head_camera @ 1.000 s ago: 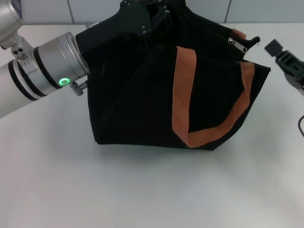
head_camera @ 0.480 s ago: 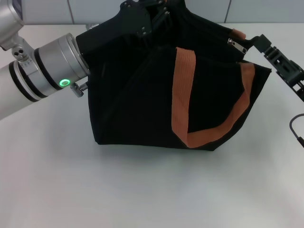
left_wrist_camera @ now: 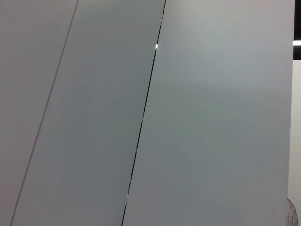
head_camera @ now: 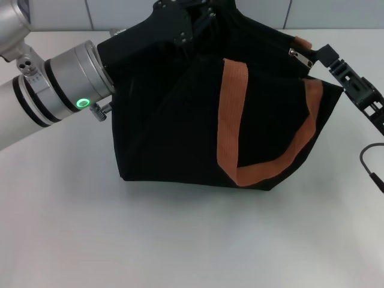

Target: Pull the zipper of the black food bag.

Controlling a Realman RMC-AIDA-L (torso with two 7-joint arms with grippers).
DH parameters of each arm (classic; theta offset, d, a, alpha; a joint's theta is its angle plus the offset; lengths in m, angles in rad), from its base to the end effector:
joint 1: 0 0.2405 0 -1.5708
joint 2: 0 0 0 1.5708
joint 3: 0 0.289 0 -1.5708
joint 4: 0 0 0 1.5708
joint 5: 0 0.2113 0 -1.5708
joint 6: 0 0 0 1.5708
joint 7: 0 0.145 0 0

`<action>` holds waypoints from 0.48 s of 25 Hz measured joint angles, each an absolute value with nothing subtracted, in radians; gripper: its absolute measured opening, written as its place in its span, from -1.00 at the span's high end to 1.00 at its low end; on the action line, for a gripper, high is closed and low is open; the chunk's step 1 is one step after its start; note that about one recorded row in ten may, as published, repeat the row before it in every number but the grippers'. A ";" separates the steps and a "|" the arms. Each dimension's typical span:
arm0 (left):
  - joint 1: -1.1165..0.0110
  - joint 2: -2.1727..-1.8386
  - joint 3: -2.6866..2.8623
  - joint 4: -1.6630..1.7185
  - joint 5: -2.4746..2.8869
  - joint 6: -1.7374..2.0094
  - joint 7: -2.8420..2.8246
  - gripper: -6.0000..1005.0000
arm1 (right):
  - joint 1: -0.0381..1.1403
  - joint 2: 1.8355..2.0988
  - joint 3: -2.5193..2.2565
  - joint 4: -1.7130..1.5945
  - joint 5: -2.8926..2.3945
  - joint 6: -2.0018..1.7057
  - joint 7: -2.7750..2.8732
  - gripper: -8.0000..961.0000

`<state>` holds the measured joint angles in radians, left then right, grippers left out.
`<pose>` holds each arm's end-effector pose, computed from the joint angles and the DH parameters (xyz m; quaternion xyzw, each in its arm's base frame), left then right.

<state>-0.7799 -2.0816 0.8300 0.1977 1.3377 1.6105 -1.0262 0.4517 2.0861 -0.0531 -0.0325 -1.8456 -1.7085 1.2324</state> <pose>-0.1763 0.3841 -0.0438 -0.8447 -0.1205 -0.5063 0.1252 0.2998 0.2969 -0.0316 -0.6780 0.3864 0.5936 0.1965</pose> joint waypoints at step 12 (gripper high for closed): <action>-0.783 -2.082 0.830 0.198 1.338 1.603 -1.025 0.80 | 0.482 2.086 -0.065 -0.024 -1.851 -1.677 1.298 0.24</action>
<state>-0.7825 -2.0816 0.8305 0.1980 1.3376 1.6026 -1.0246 0.4823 2.0863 -0.0653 -0.0238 -1.8513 -1.6773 1.2981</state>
